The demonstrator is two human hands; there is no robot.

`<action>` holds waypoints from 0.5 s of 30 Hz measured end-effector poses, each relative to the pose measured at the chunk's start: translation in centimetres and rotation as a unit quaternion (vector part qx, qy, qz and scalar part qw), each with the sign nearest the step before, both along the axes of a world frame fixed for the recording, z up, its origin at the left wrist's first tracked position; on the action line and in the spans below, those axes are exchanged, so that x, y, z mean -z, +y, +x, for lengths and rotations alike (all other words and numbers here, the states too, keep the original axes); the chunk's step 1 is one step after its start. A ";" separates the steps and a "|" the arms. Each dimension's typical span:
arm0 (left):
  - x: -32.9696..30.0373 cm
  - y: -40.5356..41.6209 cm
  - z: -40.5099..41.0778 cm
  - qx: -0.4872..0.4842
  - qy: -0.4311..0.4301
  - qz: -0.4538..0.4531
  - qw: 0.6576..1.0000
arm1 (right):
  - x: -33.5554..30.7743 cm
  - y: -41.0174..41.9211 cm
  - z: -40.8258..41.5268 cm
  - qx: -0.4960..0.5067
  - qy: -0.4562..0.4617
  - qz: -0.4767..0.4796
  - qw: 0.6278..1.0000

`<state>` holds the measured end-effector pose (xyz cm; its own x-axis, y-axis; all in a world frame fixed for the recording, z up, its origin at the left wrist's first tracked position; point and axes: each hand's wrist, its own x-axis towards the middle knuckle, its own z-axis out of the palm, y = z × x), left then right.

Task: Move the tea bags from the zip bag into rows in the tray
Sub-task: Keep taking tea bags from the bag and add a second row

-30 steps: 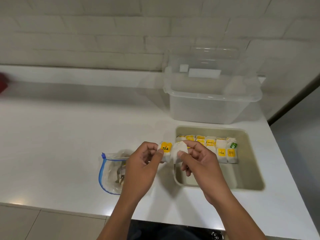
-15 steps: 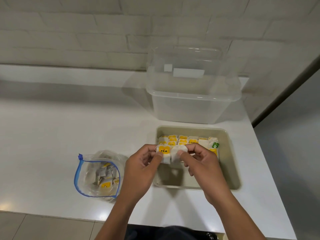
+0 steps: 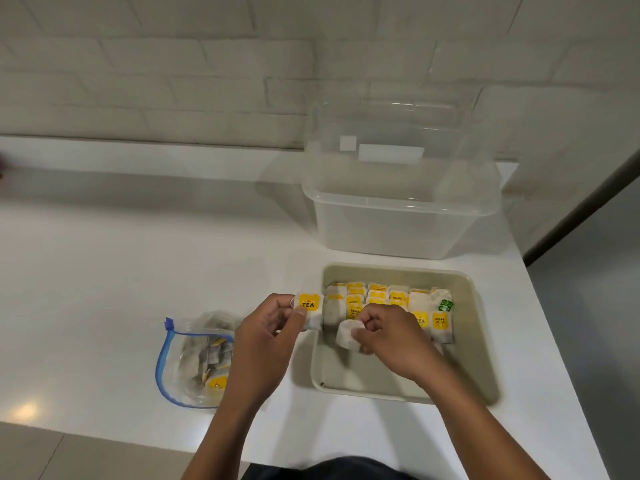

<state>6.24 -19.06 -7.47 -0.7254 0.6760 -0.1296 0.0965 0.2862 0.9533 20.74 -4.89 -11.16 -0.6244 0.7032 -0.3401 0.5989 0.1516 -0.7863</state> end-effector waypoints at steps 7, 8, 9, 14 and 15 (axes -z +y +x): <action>0.4 0.0 -0.4 0.007 0.012 -0.011 1.000 | 2.1 0.3 -2.8 -0.093 -0.118 0.006 0.989; 0.4 0.0 -0.4 0.007 0.011 -0.010 1.000 | 2.4 0.3 -3.0 -0.087 -0.127 0.014 0.988; 0.4 0.0 -0.4 0.008 0.008 -0.009 1.000 | 2.6 0.4 -3.3 -0.075 -0.133 0.022 0.988; 0.5 0.0 -0.4 0.004 -0.010 0.001 1.000 | 3.1 0.4 -3.8 -0.034 -0.146 0.049 0.987; 0.5 0.0 -0.3 0.003 -0.011 0.001 1.000 | 3.1 0.5 -3.8 -0.033 -0.148 0.055 0.987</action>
